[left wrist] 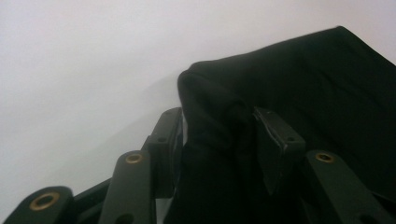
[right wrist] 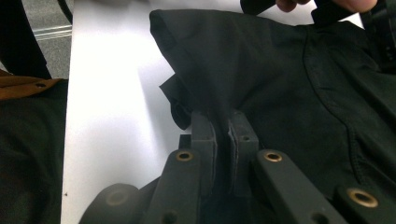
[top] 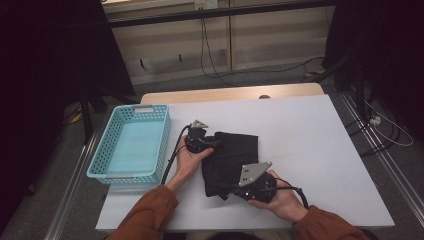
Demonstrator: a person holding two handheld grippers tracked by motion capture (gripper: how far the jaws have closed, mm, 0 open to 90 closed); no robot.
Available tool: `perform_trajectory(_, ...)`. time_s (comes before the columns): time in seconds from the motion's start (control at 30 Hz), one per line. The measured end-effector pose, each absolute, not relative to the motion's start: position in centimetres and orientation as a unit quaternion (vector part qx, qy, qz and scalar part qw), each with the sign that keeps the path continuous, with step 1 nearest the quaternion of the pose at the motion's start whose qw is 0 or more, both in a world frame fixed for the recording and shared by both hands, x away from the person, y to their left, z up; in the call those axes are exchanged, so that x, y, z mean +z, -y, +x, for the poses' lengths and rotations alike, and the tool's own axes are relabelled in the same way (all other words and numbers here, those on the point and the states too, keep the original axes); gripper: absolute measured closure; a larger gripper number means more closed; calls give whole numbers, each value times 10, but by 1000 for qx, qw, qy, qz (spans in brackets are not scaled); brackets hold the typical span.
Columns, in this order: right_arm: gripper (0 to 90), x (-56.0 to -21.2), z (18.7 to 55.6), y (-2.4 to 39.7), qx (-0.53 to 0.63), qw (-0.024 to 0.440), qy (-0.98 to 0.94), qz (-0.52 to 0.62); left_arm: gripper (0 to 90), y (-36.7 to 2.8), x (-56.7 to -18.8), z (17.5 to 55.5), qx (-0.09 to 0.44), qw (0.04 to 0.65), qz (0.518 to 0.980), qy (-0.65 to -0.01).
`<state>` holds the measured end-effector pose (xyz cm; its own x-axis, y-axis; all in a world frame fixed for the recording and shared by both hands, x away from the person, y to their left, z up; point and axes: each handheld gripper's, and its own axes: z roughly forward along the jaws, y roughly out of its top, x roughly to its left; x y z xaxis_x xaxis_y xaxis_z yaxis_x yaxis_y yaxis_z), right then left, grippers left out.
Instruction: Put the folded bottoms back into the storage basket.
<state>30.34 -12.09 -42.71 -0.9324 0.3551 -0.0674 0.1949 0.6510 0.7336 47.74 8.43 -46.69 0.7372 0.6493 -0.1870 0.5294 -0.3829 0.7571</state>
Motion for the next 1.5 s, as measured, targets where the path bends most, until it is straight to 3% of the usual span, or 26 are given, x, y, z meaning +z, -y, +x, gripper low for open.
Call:
perform_trajectory(0.23, 842, -428, 304, 121, 390, 98, -903, 155, 593, -81, -467, 475, 56, 427, 830, -355)
perform_trajectory(0.43, 842, -428, 304, 121, 390, 97, -903, 152, 722, -80, -465, 473, 32, 428, 833, -350)
perform_trajectory(0.6, 843, -428, 303, 121, 391, 99, -902, 152, 785, -80, -462, 472, 42, 428, 829, -358)
perform_trajectory(0.77, 843, -427, 303, 121, 395, 101, -900, 155, 797, -87, -462, 475, 38, 437, 812, -385)
perform_trajectory(1.5, 843, -424, 308, 112, 416, 114, -888, 155, 809, -98, -437, 476, 68, 484, 776, -399)
